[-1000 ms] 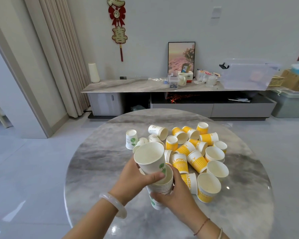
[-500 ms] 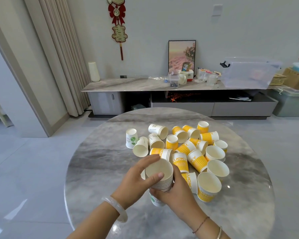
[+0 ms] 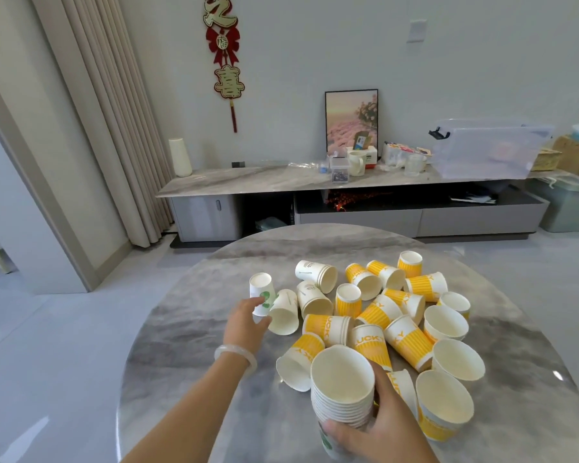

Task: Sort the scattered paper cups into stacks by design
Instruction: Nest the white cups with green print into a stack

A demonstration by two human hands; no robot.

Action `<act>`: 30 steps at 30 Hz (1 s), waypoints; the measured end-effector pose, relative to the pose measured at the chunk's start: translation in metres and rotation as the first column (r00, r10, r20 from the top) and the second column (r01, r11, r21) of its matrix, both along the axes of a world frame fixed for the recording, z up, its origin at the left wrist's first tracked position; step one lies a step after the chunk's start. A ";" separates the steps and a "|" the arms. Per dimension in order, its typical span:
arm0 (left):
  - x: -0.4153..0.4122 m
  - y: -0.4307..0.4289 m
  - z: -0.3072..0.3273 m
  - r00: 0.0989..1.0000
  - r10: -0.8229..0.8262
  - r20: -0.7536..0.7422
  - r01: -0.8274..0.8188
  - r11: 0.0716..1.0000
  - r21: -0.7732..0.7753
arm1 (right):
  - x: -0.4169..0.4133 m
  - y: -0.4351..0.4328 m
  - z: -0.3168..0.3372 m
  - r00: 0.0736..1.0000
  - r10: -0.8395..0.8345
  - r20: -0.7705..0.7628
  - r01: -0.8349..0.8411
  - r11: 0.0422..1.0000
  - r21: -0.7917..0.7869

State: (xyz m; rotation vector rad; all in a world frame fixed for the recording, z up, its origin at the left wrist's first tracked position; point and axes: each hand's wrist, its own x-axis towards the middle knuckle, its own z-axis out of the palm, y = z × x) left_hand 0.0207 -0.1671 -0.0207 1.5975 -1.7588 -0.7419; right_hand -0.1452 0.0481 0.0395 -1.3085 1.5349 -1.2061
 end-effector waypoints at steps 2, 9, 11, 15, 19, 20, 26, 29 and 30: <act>-0.004 -0.016 -0.015 0.999 0.022 0.025 -0.022 1.000 0.011 | 0.001 -0.001 0.006 1.000 0.011 0.025 -0.012 1.000 0.023; -0.013 -0.029 -0.039 0.987 0.134 0.088 -0.128 0.989 -0.069 | 0.011 -0.002 0.015 0.993 -0.095 0.075 0.096 0.995 -0.021; -0.014 -0.024 -0.035 0.977 0.209 0.052 -0.202 0.973 -0.113 | 0.004 -0.005 0.009 0.995 -0.010 0.097 0.009 1.000 0.004; -0.001 -0.004 -0.012 0.940 0.317 -0.125 -0.335 0.925 -0.177 | -0.005 -0.007 -0.005 0.997 0.034 0.069 -0.033 0.999 -0.005; 0.023 0.029 0.035 0.908 0.316 -0.276 -0.381 0.895 -0.230 | -0.002 -0.003 -0.013 1.000 0.029 -0.004 -0.030 0.999 -0.026; 0.028 0.038 0.048 0.906 0.307 -0.291 -0.378 0.896 -0.233 | -0.002 -0.003 -0.014 0.999 0.023 -0.023 -0.024 0.999 -0.026; 0.040 0.111 0.122 0.927 0.063 -0.370 -0.119 0.984 -0.130 | 0.007 0.008 -0.014 0.998 0.026 -0.061 -0.028 0.999 -0.021; 0.031 0.139 0.143 0.937 -0.055 -0.344 0.043 0.998 -0.041 | 0.011 0.016 -0.011 0.998 0.036 -0.054 -0.038 0.998 -0.049; 0.028 0.144 0.146 0.940 -0.083 -0.330 0.083 0.996 -0.016 | 0.013 0.016 -0.009 0.998 0.041 -0.052 -0.044 0.997 -0.058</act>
